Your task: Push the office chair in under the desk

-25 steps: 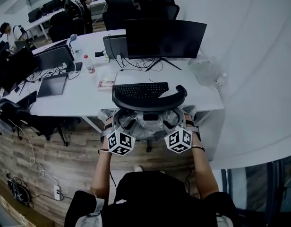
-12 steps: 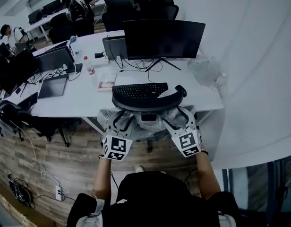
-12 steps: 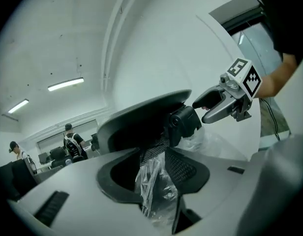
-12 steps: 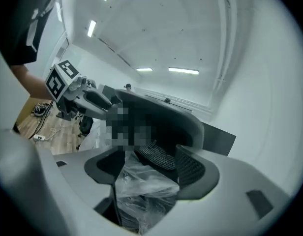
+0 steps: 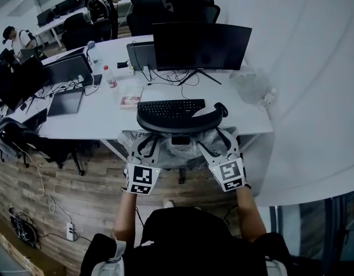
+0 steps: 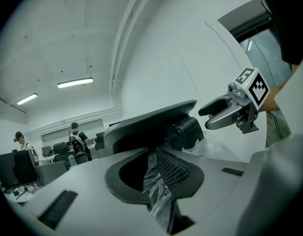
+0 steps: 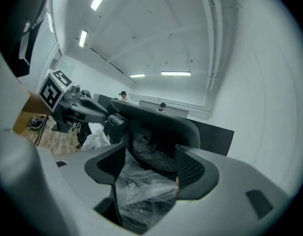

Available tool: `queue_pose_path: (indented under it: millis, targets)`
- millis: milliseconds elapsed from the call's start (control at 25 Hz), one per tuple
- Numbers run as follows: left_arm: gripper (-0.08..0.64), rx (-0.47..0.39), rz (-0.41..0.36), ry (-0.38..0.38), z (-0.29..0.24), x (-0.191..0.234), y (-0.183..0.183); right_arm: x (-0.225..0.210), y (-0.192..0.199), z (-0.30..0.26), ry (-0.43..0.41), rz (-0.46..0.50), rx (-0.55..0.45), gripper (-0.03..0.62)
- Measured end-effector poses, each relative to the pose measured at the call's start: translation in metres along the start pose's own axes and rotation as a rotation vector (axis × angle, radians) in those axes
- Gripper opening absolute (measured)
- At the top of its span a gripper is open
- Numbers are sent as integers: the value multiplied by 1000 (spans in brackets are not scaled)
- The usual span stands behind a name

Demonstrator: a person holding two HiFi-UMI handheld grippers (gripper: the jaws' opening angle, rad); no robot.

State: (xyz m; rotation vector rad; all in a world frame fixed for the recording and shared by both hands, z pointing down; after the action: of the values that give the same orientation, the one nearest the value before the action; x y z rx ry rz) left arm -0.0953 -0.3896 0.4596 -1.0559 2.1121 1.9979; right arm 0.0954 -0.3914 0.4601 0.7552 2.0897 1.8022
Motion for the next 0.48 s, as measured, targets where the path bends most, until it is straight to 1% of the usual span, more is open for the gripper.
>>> queue_pose_path:
  millis: [120,200,320,360,440,480]
  targets:
    - [51,-1,50,-2,-1,-1,2,1,6,-2,-12,-13,15,334]
    - [51,0,84,3,-2,-1,4,2,9,-4,-13,-15,23,334]
    - [46,6,82,-2,-2,-2,6,1,11,-5,9,-15,25,323]
    - [43,8,77,-2,-2,-3,6,0,11,-5,25,-17,23,298]
    - [32,12,74,-2,-1,-4,6,-4,13,-5,61,-25,18,211]
    - [26,13,76,-1,-1,-5,7,-6,14,-6,73,-32,17,191]
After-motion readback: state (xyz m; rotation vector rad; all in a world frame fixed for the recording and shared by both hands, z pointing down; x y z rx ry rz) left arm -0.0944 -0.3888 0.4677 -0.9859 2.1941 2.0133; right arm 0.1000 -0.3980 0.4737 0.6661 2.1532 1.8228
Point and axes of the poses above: the fingertips, and each gripper's own axes: z backward along the fingers, x to its left, y out of its underside, the point moved 2 cm from there along z, backward along the fingers, and after that the axes turned 10 degrees about -z, right-handed, at the moved point
